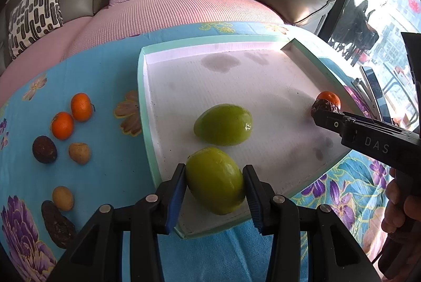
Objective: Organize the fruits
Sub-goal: 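Carry the date in the right gripper while the left gripper carries the green fruit toward the tray, then open the right gripper to drop the date while the left gripper releases the green fruit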
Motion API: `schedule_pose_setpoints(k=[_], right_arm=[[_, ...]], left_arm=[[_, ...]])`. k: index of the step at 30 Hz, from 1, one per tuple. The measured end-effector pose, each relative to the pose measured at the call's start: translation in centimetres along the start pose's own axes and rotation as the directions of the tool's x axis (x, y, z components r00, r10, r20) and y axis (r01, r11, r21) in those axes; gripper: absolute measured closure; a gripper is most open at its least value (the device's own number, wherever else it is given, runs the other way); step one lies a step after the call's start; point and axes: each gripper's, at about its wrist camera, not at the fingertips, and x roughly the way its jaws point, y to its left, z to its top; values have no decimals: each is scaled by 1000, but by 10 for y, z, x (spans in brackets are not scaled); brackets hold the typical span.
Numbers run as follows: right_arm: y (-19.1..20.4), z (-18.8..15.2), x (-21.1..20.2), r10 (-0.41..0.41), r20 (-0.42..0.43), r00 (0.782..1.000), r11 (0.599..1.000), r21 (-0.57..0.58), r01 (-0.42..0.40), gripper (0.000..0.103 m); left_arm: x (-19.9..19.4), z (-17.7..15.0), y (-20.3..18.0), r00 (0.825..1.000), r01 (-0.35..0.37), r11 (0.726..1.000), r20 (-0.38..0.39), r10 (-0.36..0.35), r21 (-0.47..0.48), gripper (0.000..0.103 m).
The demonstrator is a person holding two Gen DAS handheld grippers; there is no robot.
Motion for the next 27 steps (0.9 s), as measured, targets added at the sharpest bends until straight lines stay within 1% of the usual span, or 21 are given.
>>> schedule_pose_setpoints(k=[8,21,27], right_arm=[[-4,-3,9,-15,-31,999,1000,10,15,47],[-6,-3,10,-15,-36,999,1000,16,16,46],[-5,-2,8,-16,-33,999,1000,10,16,46]], left_arm=[[4,-2,-1,1000,-2,1000,-8,2,5,57],[3,-2,0,1000,1,1000,-9,-1,7,57],[-6,1,3,1000,5,1000,18,-5,-1,56]])
